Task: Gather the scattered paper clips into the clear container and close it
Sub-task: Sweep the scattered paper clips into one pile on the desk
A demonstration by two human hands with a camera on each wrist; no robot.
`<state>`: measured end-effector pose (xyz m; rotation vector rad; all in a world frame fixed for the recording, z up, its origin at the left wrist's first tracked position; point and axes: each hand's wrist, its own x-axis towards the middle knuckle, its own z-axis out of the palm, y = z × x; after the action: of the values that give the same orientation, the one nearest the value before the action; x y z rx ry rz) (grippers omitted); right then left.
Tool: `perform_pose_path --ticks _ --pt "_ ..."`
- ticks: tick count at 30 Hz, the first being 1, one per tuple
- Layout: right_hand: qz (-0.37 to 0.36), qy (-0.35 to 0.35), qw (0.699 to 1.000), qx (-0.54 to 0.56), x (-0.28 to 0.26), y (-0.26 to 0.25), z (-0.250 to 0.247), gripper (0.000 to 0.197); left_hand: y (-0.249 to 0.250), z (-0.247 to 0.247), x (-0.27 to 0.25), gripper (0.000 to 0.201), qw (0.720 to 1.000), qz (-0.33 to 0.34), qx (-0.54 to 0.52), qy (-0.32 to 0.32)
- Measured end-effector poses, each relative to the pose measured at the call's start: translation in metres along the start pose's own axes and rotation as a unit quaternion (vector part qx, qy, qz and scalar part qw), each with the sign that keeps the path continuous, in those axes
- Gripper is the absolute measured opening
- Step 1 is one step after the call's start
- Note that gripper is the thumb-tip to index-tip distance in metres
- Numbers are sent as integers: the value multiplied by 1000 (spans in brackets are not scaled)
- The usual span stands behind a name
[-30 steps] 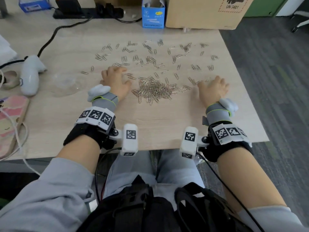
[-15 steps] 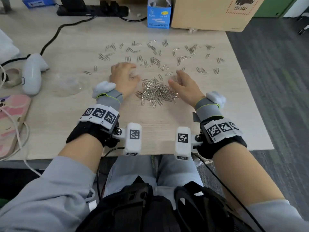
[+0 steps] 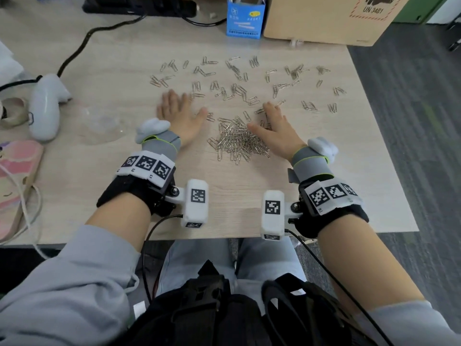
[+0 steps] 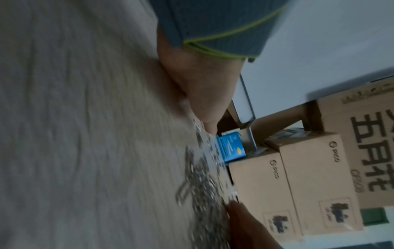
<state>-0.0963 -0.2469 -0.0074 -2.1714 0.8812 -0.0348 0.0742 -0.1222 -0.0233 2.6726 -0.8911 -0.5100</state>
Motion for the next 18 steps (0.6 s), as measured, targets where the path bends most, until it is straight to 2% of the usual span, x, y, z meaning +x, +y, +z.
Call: perform_pose_path --ticks 3,5,7,9,11,13,15,18 --pt "2 5 1000 23 1 1 1 71 23 11 -8 74 997 57 10 -43" --pt "-3 26 997 77 2 1 -1 68 33 15 -11 78 993 93 3 -69" --pt "-7 78 987 141 5 3 -5 61 38 10 -13 78 986 140 -38 -85" --pt "3 160 977 140 10 8 -14 53 38 -1 -9 63 980 161 -97 -62" --pt "39 228 970 75 18 19 -24 56 29 -12 -1 57 985 131 -113 15" --pt "105 246 964 -9 28 30 -33 65 17 -19 12 58 991 69 -75 84" --pt "174 225 958 -40 35 39 -39 70 6 -22 23 63 994 17 -41 101" --pt "197 185 962 -37 41 44 -42 77 -2 -24 38 66 993 -44 -27 107"
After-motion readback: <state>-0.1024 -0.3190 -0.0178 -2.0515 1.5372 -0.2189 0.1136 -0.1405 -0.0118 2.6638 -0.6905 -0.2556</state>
